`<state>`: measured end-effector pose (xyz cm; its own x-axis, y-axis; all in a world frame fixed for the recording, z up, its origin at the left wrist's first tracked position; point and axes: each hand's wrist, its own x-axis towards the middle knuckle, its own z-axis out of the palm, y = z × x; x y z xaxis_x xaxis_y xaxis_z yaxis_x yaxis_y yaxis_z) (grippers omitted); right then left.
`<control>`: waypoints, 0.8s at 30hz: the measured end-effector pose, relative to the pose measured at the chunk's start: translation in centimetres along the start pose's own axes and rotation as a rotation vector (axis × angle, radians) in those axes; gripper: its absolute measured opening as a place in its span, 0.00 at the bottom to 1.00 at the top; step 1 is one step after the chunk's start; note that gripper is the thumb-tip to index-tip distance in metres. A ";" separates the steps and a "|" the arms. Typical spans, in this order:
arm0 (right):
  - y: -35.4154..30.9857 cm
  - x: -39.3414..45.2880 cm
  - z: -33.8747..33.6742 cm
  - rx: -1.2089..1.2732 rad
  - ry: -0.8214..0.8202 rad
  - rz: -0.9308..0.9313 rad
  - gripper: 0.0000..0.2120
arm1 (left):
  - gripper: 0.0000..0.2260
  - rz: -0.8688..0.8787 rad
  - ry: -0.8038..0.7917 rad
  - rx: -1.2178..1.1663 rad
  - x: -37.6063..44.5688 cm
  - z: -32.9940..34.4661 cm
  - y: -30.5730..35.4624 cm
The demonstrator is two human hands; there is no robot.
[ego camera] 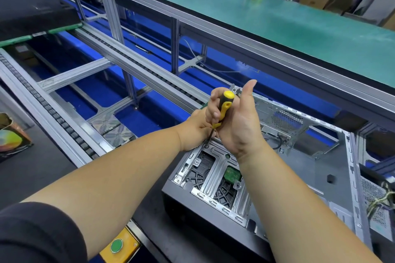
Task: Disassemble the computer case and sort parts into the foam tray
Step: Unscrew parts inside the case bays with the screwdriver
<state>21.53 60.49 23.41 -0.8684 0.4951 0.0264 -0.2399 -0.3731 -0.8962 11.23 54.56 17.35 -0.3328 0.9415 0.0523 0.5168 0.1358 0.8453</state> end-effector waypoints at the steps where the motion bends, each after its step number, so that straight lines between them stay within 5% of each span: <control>1: 0.1 0.0 0.0 0.018 0.007 -0.009 0.30 | 0.07 -0.008 0.001 -0.008 -0.2 0.0 0.2; 5: 0.5 -0.1 -0.4 0.012 0.023 -0.041 0.14 | 0.08 -0.025 0.014 0.000 -0.3 0.2 0.2; 20: 0.4 0.4 -0.4 -0.001 0.003 0.047 0.33 | 0.17 -0.015 0.027 -0.015 -0.5 -0.1 0.4; 24: 0.5 0.4 -0.3 0.000 -0.019 0.010 0.35 | 0.09 -0.021 0.008 -0.006 -0.7 -0.3 1.0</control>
<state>21.15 60.70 22.81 -0.8788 0.4764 0.0255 -0.2308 -0.3778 -0.8967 11.78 53.92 18.28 -0.3499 0.9360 0.0385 0.5052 0.1539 0.8492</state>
